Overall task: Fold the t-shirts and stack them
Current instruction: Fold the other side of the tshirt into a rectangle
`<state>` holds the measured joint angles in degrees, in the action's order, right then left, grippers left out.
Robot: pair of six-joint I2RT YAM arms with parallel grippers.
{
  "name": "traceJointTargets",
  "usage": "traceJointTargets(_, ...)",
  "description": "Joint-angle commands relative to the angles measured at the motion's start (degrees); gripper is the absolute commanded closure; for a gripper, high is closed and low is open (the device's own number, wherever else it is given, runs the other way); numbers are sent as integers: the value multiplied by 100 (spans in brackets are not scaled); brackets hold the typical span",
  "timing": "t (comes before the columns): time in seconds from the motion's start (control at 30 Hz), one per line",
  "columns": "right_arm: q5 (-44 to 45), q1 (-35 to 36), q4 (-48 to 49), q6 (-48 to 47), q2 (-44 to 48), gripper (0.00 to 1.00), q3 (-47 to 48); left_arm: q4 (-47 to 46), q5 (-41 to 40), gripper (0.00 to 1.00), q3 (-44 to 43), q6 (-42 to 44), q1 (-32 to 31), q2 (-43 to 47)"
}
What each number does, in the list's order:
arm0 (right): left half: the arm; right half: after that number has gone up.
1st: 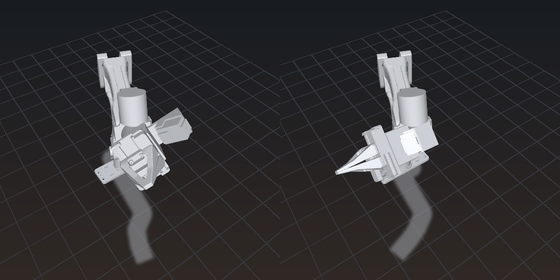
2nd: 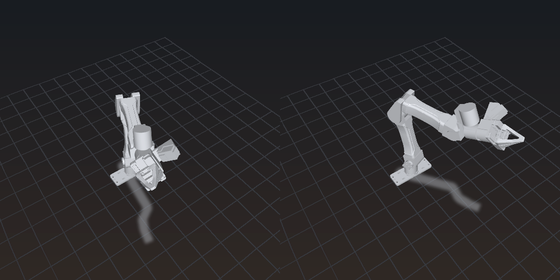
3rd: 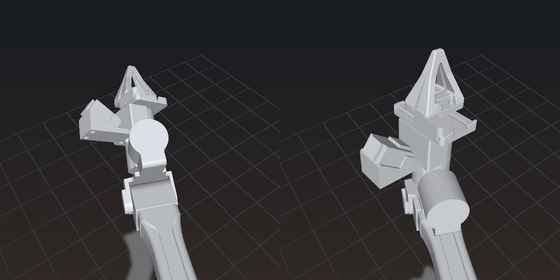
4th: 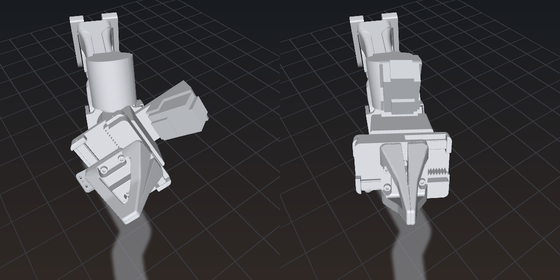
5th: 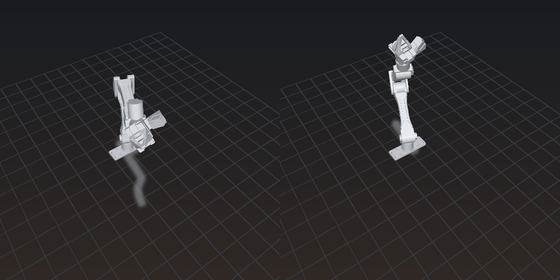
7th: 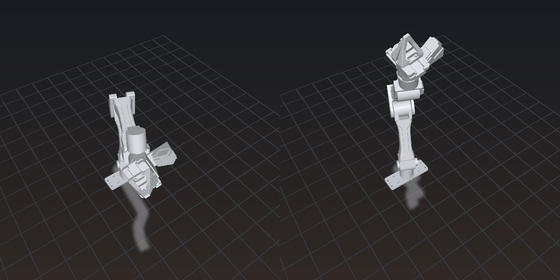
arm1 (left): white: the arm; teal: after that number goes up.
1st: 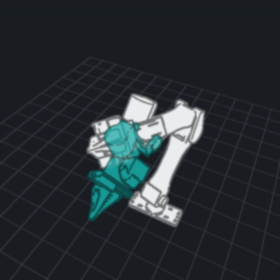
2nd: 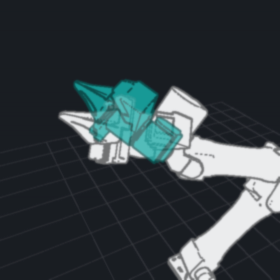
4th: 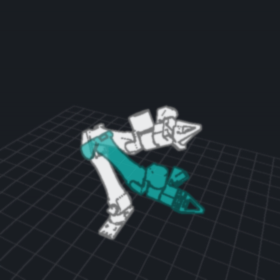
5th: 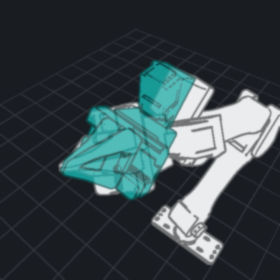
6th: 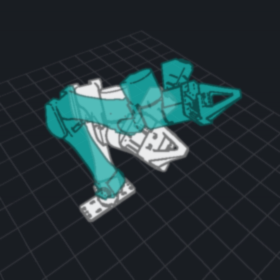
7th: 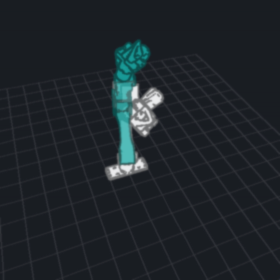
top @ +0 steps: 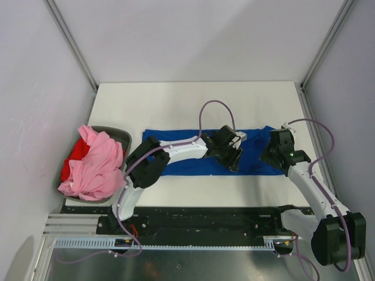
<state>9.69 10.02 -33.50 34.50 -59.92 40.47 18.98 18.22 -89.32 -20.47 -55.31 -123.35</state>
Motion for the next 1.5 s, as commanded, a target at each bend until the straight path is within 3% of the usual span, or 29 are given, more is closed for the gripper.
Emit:
traceJointTargets(0.0,65,77,287,242,-20,66,171,111,34,50,-5,72,20,510)
traceJointTargets(0.23,-306,-555,1186,142,-1120,66,543,109,38,50,-8,-48,256,735)
traceJointTargets(0.63,-888,-1506,2706,205,-2948,63,1597,107,-787,50,-494,-253,1468,551)
traceJointTargets(1.27,-780,-1468,2758,-195,-3963,63,2235,114,-954,50,-780,-957,2105,-314)
traceJointTargets(1.47,-769,-1468,2662,-271,-4037,72,2330,112,-947,50,-742,-1064,2152,-361)
